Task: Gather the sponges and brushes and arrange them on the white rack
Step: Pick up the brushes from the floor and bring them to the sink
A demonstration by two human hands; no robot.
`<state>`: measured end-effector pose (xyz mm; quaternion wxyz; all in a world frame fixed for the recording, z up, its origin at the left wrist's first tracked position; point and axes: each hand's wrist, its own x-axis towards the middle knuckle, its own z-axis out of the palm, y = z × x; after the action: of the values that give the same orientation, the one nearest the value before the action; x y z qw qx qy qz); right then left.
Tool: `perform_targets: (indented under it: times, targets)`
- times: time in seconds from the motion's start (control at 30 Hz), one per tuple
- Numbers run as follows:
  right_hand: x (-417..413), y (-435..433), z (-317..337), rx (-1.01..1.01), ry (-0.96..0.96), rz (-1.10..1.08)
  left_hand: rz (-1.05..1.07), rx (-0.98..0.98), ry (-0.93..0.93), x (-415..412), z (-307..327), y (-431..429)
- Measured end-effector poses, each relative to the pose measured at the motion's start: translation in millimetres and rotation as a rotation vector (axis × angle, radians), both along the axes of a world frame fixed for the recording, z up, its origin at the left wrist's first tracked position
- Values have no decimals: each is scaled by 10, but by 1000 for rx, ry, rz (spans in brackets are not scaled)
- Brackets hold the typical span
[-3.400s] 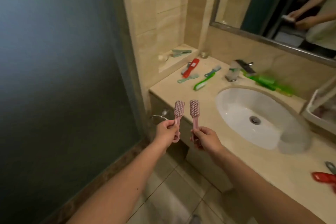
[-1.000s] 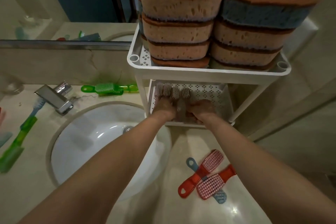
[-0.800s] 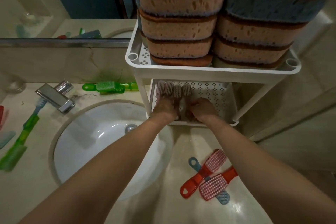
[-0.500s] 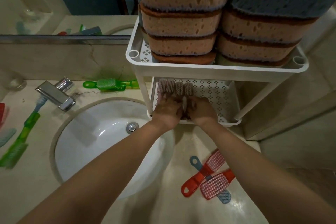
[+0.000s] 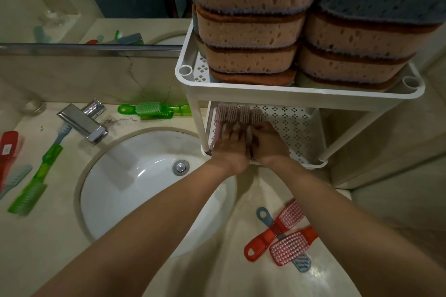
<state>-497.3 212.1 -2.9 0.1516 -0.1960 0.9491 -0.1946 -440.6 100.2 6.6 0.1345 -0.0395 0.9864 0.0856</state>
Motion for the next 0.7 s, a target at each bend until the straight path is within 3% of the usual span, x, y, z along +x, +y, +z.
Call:
perform_targets:
  times: [0.37, 0.53, 0.7]
  targets:
    - [75, 18, 23, -37, -37, 53, -21, 99, 9, 95, 54, -77]
    - [269, 41, 88, -190, 2, -80, 66, 329, 99, 333, 120, -87]
    - [680, -86, 166, -363, 143, -226, 246, 538, 317, 834, 192, -218]
